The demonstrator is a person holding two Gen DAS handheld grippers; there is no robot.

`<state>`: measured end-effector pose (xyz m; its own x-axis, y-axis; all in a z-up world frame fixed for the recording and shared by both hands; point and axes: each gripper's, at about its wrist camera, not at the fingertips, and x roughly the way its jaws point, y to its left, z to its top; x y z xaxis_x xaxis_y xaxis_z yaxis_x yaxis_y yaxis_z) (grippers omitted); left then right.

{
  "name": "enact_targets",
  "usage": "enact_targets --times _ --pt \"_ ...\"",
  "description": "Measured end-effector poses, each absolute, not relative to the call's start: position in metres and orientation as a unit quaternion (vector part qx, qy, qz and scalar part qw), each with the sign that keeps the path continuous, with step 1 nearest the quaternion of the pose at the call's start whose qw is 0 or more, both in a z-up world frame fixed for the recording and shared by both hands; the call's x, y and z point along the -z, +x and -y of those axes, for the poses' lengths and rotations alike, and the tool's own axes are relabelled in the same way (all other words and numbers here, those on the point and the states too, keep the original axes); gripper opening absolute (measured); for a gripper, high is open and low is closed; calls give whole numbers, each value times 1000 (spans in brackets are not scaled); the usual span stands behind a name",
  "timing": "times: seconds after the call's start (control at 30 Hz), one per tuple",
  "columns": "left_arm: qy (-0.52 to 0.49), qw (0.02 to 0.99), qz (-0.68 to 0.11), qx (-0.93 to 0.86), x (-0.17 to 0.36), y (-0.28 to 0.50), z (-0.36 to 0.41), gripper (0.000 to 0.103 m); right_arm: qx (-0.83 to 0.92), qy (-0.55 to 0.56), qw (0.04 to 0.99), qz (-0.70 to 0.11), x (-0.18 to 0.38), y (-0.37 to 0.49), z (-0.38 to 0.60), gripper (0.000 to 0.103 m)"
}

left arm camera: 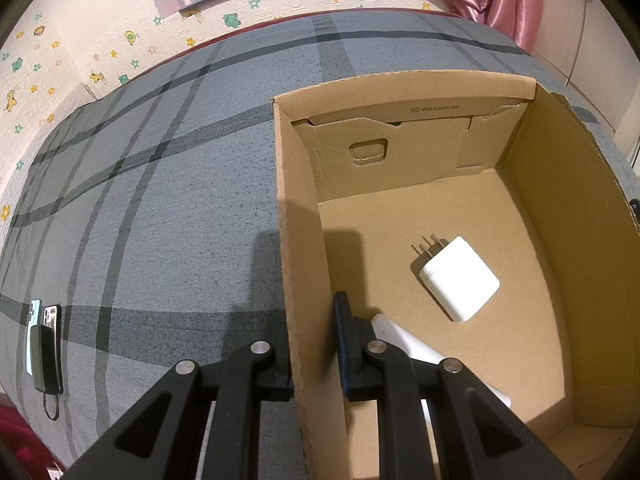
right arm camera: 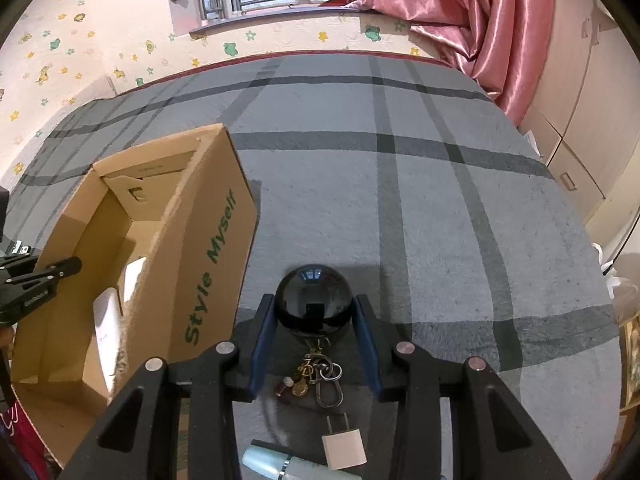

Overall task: Organize rigid objects
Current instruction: 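Lift the black tape roll with the right tool toward the box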

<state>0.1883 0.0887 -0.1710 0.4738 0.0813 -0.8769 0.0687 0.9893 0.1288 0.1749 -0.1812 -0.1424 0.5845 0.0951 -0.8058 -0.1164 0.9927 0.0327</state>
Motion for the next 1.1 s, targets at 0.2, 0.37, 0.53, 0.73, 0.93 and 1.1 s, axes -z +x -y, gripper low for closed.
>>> enact_targets --times 0.2,0.37,0.53,0.73,0.93,1.1 --pt "73 855 -513 -4 171 188 -89 16 -64 -10 891 -450 134 173 178 41" --pt "73 855 -513 -4 171 188 -89 16 -67 -11 892 -448 122 172 174 41" --pt "73 855 -513 -3 171 189 -90 16 -70 -15 891 -448 109 173 167 41" --pt "71 855 -514 -2 172 189 -91 16 -77 -24 891 -447 93 175 157 41" --pt "71 855 -514 -2 172 189 -90 16 -96 -34 891 -443 79 177 138 41" --pt "71 854 -515 -2 171 189 -90 16 -114 -38 890 -440 71 179 121 41"
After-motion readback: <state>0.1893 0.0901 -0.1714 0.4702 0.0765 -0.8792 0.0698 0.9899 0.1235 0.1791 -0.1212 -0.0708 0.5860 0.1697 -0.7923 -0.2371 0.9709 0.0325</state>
